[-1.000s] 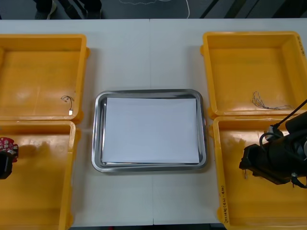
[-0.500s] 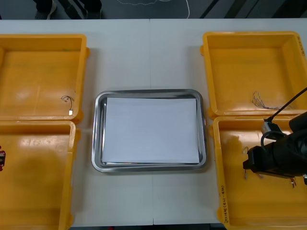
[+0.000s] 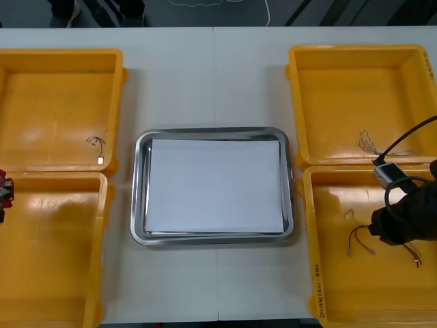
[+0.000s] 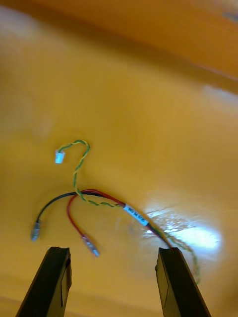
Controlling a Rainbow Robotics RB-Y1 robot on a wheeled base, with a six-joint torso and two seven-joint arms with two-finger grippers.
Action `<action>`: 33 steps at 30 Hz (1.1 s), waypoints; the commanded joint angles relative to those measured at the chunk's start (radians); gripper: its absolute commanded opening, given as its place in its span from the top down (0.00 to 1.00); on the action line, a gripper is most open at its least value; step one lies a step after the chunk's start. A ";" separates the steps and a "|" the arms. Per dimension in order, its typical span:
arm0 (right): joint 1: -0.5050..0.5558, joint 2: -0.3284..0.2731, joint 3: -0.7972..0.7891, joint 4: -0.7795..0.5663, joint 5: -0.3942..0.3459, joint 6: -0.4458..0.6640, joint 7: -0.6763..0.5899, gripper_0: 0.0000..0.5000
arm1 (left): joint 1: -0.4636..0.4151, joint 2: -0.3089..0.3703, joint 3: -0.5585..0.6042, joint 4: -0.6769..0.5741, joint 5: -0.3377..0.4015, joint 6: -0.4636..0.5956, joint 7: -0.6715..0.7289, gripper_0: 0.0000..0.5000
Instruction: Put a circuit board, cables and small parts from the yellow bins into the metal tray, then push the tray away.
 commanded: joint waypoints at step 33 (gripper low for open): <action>-0.008 -0.043 0.098 0.131 0.039 -0.193 0.445 0.00 | -0.725 0.228 -0.889 -0.030 0.271 0.008 0.820 1.00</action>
